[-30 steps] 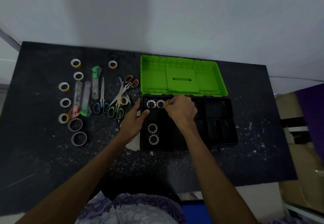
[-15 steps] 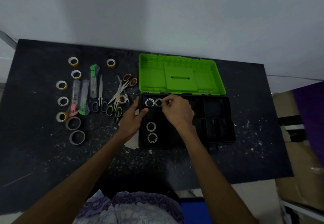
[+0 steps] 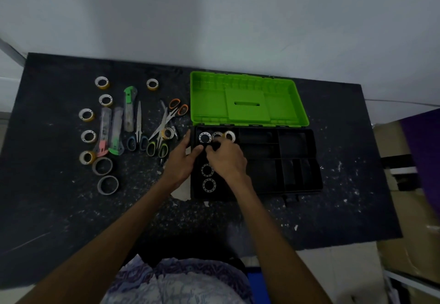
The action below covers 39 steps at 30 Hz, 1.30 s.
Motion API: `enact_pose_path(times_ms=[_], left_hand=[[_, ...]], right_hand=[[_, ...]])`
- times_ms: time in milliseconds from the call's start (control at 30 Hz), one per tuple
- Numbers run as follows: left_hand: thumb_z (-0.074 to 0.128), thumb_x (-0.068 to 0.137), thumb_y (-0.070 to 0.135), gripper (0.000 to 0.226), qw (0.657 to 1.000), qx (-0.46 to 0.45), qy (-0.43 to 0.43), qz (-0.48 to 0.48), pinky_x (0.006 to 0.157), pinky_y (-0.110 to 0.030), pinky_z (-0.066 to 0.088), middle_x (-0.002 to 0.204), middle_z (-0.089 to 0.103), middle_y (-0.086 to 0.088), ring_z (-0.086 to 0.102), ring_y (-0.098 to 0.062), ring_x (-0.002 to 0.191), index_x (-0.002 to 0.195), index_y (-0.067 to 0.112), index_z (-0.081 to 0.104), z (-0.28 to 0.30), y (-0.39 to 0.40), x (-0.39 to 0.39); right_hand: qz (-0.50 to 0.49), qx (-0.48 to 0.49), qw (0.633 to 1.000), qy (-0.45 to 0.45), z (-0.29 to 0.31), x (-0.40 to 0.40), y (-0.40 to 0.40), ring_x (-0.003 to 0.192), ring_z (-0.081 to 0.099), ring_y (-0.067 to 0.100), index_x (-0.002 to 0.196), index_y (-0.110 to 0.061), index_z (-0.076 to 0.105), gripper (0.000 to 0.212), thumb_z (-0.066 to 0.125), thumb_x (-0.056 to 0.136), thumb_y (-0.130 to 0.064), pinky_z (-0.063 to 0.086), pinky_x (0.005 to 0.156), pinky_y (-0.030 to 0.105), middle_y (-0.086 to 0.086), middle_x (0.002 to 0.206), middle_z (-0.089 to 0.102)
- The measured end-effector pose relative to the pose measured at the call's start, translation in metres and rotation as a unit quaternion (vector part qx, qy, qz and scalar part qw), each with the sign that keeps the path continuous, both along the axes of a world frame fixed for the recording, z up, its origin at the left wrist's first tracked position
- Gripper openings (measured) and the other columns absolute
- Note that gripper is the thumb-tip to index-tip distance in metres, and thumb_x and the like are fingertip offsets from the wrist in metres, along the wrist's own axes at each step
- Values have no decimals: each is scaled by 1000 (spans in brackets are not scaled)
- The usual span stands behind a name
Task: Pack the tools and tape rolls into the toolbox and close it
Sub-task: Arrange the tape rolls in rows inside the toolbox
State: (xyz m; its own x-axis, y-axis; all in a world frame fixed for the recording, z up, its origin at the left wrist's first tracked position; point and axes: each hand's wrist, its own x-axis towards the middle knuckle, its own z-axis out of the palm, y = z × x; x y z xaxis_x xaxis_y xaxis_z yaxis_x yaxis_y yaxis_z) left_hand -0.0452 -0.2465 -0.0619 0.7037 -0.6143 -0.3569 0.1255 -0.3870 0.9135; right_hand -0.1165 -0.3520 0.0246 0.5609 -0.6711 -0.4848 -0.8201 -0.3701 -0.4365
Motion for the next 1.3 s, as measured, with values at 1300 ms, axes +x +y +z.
enact_pose_path(times_ms=[1300], left_hand=[[56,96,33,62,1000,-1,9,4,110,-39,40,146,47,4,44,-10,131,151,23,30,-2,0,1]], right_hand=[[39,-131,988,75,8,3,-58,84,71,22,88,-24,77,24,68,83,-45,54,79,30,1,83,74]])
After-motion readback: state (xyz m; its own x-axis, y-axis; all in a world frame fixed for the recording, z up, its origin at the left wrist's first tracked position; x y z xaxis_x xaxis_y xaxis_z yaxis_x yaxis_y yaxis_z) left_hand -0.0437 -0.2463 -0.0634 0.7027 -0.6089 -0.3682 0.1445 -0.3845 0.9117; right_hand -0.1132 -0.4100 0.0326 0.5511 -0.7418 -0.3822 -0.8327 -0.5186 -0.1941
